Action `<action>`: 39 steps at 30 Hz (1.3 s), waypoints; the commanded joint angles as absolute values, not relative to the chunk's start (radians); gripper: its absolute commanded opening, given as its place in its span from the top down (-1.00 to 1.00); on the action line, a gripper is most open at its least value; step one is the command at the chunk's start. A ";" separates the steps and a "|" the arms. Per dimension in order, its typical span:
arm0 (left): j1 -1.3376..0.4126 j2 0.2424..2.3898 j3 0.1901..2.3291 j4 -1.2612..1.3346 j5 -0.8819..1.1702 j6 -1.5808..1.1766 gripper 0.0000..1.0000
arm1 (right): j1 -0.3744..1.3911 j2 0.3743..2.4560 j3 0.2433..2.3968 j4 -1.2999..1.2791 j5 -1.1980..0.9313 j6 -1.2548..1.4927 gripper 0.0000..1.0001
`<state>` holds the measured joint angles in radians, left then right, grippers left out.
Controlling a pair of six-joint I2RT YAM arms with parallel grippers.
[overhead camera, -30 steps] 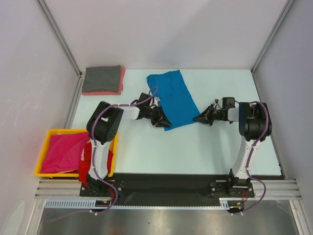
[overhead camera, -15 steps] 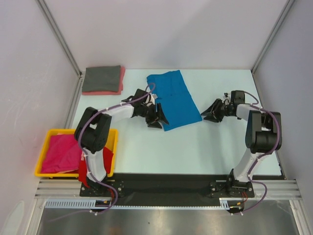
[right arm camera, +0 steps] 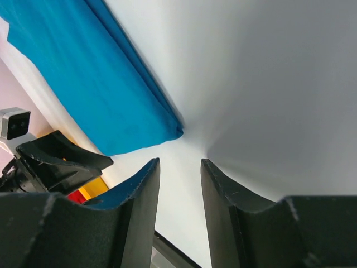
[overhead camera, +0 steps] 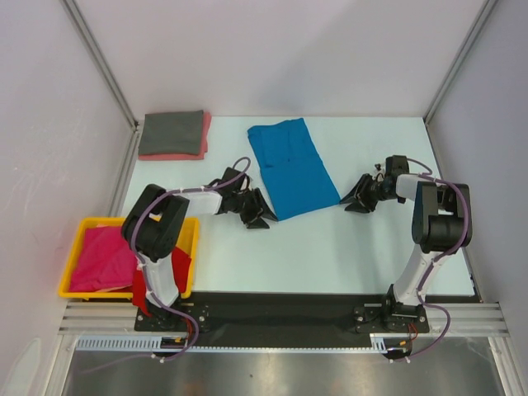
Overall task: Fold and stack the t-shirts
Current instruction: Fold the tshirt
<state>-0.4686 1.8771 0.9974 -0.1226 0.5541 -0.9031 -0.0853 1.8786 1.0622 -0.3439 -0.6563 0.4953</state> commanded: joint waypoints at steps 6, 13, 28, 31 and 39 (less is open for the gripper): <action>-0.517 1.930 1.025 -0.048 0.377 -1.092 0.11 | -0.087 1.818 1.062 -0.379 -0.618 0.456 0.17; -0.522 1.977 1.037 -0.117 0.330 -1.169 0.20 | -0.086 1.795 1.039 -0.362 -0.629 0.466 0.17; -0.511 1.953 1.005 -0.182 0.321 -1.114 0.99 | -0.025 1.769 1.036 -0.436 -0.558 0.443 0.17; -0.492 1.898 0.970 -0.238 0.310 -1.046 0.99 | -0.014 1.729 0.996 -0.428 -0.554 0.468 0.17; -0.479 1.741 0.804 -0.250 0.331 -0.927 0.99 | 0.077 1.513 0.775 -0.333 -0.595 0.503 0.00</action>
<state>-0.4805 1.7824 0.8719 -0.1257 0.3958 -1.0302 0.0406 1.6104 0.8303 -0.3832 -0.5812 0.4789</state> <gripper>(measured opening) 0.014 0.492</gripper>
